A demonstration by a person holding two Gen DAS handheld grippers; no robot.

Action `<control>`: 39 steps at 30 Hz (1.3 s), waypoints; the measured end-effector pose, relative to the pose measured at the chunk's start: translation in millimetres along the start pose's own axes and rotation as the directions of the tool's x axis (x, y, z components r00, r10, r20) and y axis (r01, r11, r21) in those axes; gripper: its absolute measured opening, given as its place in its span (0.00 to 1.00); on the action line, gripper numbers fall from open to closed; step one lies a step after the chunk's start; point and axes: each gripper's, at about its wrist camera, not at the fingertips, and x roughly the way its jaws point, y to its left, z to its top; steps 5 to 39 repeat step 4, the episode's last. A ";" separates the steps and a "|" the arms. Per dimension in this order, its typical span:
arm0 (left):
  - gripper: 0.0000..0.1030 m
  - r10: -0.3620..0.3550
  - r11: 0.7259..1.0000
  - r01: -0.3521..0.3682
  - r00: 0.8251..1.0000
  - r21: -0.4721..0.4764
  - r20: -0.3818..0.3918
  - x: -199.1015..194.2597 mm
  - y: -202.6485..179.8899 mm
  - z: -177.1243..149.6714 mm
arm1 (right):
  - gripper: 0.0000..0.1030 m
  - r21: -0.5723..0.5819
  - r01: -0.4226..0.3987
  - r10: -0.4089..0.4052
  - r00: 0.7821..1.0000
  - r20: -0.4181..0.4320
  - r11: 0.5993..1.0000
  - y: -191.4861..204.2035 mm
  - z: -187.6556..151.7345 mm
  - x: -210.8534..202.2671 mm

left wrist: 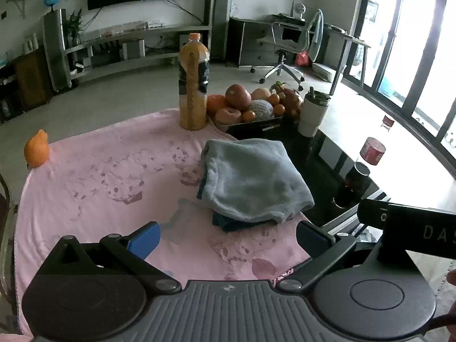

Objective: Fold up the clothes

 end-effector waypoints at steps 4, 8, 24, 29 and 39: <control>1.00 0.003 1.000 -0.003 1.000 -0.001 0.013 -0.8 0.0 -2.5 | 1.00 0.000 0.007 -0.007 1.000 -0.003 1.000 -0.5 -2.5 -0.6; 1.00 0.003 1.000 -0.003 1.000 -0.001 0.013 -0.8 0.0 -2.5 | 1.00 0.000 0.007 -0.007 1.000 -0.003 1.000 -0.5 -2.5 -0.6; 1.00 0.003 1.000 -0.003 1.000 -0.001 0.013 -0.8 0.0 -2.5 | 1.00 0.000 0.007 -0.007 1.000 -0.003 1.000 -0.5 -2.5 -0.6; 1.00 0.003 1.000 -0.003 1.000 -0.001 0.013 -0.8 0.0 -2.5 | 1.00 0.000 0.007 -0.007 1.000 -0.003 1.000 -0.5 -2.5 -0.6; 1.00 0.003 1.000 -0.003 1.000 -0.001 0.013 -0.8 0.0 -2.5 | 1.00 0.000 0.007 -0.007 1.000 -0.003 1.000 -0.5 -2.5 -0.6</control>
